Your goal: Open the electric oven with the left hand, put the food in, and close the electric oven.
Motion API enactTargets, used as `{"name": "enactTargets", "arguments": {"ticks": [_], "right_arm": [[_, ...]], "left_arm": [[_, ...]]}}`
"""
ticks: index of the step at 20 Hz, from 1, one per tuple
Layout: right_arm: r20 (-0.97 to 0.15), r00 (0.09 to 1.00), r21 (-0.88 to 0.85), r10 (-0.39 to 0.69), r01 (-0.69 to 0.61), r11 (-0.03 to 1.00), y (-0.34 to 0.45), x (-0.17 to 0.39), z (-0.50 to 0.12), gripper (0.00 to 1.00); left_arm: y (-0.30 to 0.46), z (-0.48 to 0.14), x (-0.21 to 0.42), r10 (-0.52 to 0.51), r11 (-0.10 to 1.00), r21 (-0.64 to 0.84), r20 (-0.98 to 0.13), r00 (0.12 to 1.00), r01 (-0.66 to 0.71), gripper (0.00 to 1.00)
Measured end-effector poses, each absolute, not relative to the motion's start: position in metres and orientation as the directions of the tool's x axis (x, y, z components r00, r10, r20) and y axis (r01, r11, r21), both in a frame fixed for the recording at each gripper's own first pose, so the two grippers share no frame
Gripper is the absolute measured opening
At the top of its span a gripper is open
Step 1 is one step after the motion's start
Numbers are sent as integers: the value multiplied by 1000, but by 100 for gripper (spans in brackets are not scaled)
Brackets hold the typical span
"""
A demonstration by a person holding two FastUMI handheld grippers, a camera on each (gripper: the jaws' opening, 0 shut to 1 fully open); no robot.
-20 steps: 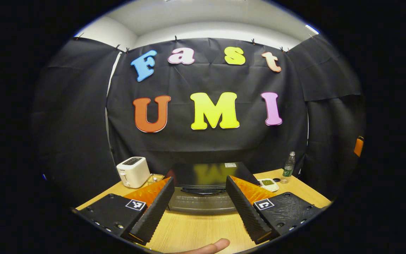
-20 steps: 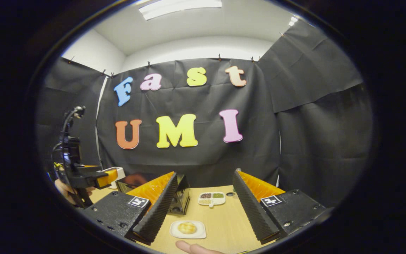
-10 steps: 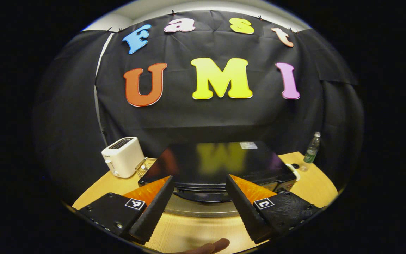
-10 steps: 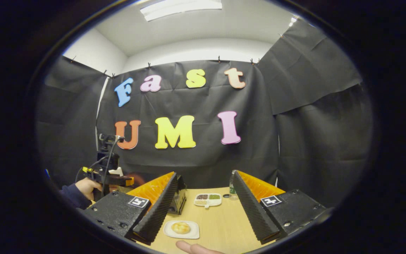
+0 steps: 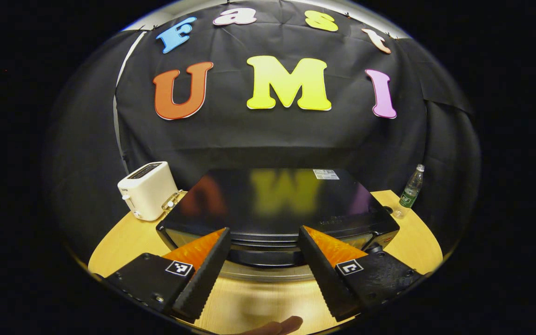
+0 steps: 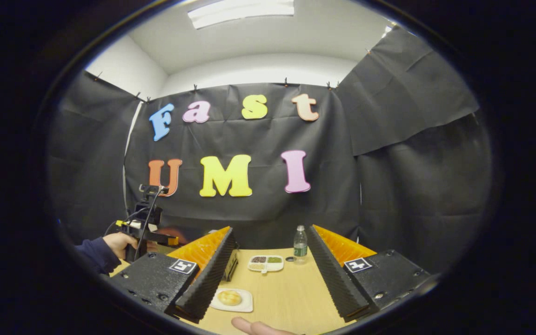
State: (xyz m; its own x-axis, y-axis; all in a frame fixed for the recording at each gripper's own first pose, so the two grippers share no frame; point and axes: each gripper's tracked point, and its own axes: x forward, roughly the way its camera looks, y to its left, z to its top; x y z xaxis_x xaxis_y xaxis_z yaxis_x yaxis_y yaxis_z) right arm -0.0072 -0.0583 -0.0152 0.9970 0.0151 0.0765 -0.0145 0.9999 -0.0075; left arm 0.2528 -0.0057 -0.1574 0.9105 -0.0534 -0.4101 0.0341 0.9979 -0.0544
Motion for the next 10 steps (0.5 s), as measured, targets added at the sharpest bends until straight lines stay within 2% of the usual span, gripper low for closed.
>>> {"name": "enactTargets", "arguments": {"ticks": [1,2,10], "right_arm": [[78,997,-6,10,-10,1000,-59,-8,-14,96],[78,997,-5,11,-11,1000,-58,-10,-14,96],[61,998,-6,16,-16,1000,-55,-22,-15,97]], "left_arm": [[-7,-155,253,-54,998,-54,-413,909,35,100],[-7,-156,253,-53,998,-50,-416,908,36,97],[-6,-160,227,-43,998,-54,-440,897,21,98]]}}
